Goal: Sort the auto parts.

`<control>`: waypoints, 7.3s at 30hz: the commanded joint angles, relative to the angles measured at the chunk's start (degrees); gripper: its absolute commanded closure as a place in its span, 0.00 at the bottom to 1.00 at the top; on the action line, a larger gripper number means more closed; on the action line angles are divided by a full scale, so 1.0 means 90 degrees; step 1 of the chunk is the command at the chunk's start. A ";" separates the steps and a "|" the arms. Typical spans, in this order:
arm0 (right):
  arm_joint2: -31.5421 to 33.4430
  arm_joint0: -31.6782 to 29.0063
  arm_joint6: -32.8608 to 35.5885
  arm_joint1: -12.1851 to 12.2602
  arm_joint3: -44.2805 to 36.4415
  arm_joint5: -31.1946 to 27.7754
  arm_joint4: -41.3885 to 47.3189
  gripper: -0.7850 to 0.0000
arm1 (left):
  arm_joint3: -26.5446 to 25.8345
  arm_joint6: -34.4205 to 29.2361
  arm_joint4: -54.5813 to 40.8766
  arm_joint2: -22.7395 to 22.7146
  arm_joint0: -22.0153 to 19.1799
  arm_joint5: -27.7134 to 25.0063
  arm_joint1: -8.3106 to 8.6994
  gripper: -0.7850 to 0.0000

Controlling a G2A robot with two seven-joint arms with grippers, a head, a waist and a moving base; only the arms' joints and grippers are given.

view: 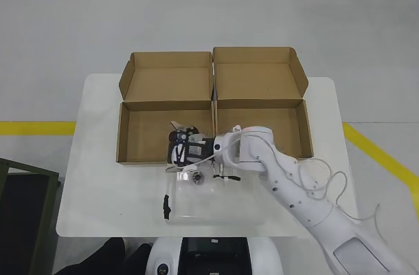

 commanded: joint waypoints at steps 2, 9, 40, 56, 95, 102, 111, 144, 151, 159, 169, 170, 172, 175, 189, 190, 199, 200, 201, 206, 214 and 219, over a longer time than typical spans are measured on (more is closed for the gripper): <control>0.0215 -0.0333 0.0171 0.0118 -0.0458 -0.0210 -0.0096 0.00 | 0.0000 0.0000 0.0000 0.0000 0.0000 0.0000 0.0000 0.00; 0.0527 -0.1142 0.0417 0.0351 -0.1062 -0.0622 -0.0391 0.00 | 0.0000 0.0000 0.0000 0.0000 0.0000 0.0000 0.0000 0.00; 0.0543 -0.1945 -0.0355 0.0664 -0.0557 -0.0887 -0.1760 0.28 | 0.0000 0.0000 0.0000 0.0000 0.0000 0.0000 0.0000 0.00; 0.0328 -0.1619 -0.0572 0.0599 0.0033 -0.0473 -0.1822 0.51 | 0.0000 0.0000 0.0000 0.0000 0.0000 0.0000 0.0000 0.00; 0.1487 -0.2139 -0.1226 0.0880 -0.2173 -0.0821 0.0137 1.00 | 0.0000 0.0000 0.0000 0.0000 0.0000 0.0000 0.0000 0.00; 0.1782 -0.2019 -0.1450 0.0910 -0.2570 -0.0736 0.0558 1.00 | 0.0000 0.0000 0.0000 0.0000 0.0000 0.0000 0.0000 0.00; 0.2421 -0.1961 -0.1727 0.0980 -0.3065 -0.0567 0.0831 1.00 | 0.0000 0.0000 0.0000 0.0000 0.0000 0.0000 0.0000 0.00; 0.3049 -0.2244 -0.1799 0.1160 -0.3257 -0.0423 0.0648 1.00 | 0.0000 0.0000 0.0000 0.0000 0.0000 0.0000 0.0000 0.00; 0.2645 -0.2263 -0.1454 0.1163 -0.2845 -0.0371 0.0202 1.00 | 0.0000 0.0000 0.0000 0.0000 0.0000 0.0000 0.0000 0.00; 0.1988 -0.1979 -0.1200 0.1093 -0.1967 -0.0178 -0.0059 1.00 | 0.0000 0.0000 0.0000 0.0000 0.0000 0.0000 0.0000 0.00; 0.1328 -0.1238 -0.0780 0.0946 -0.1071 0.0128 -0.0176 1.00 | 0.0000 0.0000 0.0000 0.0000 0.0000 0.0000 0.0000 0.00; 0.1280 -0.1183 -0.0753 0.0932 -0.1013 0.0148 -0.0162 1.00 | 0.0000 0.0000 0.0000 0.0000 0.0000 0.0000 0.0000 0.00; 0.1111 -0.0978 -0.0623 0.0880 -0.0809 0.0237 -0.0144 1.00 | 0.0000 0.0000 0.0000 0.0000 0.0000 0.0000 0.0000 0.00; 0.0891 -0.0723 -0.0502 0.0807 -0.0539 0.0344 -0.0107 1.00 | 0.0000 0.0000 0.0000 0.0000 0.0000 0.0000 0.0000 0.00; -0.0038 0.0276 -0.0096 0.0405 0.0875 0.0773 0.0120 1.00 | 0.0000 0.0000 0.0000 0.0000 0.0000 0.0000 0.0000 0.00; -0.0084 0.0330 -0.0062 0.0379 0.0961 0.0788 0.0135 1.00 | 0.0000 0.0000 0.0000 0.0000 0.0000 0.0000 0.0000 0.00; -0.0375 0.0740 0.0236 0.0180 0.1517 0.0879 0.0239 1.00 | 0.0000 0.0000 0.0000 0.0000 0.0000 0.0000 0.0000 0.00; -0.0403 0.0774 0.0277 0.0160 0.1573 0.0881 0.0258 1.00 | 0.0000 0.0000 0.0000 0.0000 0.0000 0.0000 0.0000 0.00; -0.0432 0.0812 0.0319 0.0140 0.1629 0.0878 0.0267 1.00 | 0.0000 0.0000 0.0000 0.0000 0.0000 0.0000 0.0000 0.00; -0.0597 0.0959 0.0476 0.0027 0.1930 0.0865 0.0381 1.00 | 0.0000 0.0000 0.0000 0.0000 0.0000 0.0000 0.0000 0.00; -0.0797 0.1219 0.0610 -0.0150 0.2427 0.0842 0.0488 1.00 | 0.0000 0.0000 0.0000 0.0000 0.0000 0.0000 0.0000 0.00; -0.0893 0.1328 0.0694 -0.0235 0.2621 0.0810 0.0475 1.00 | 0.0000 0.0000 0.0000 0.0000 0.0000 0.0000 0.0000 0.00</control>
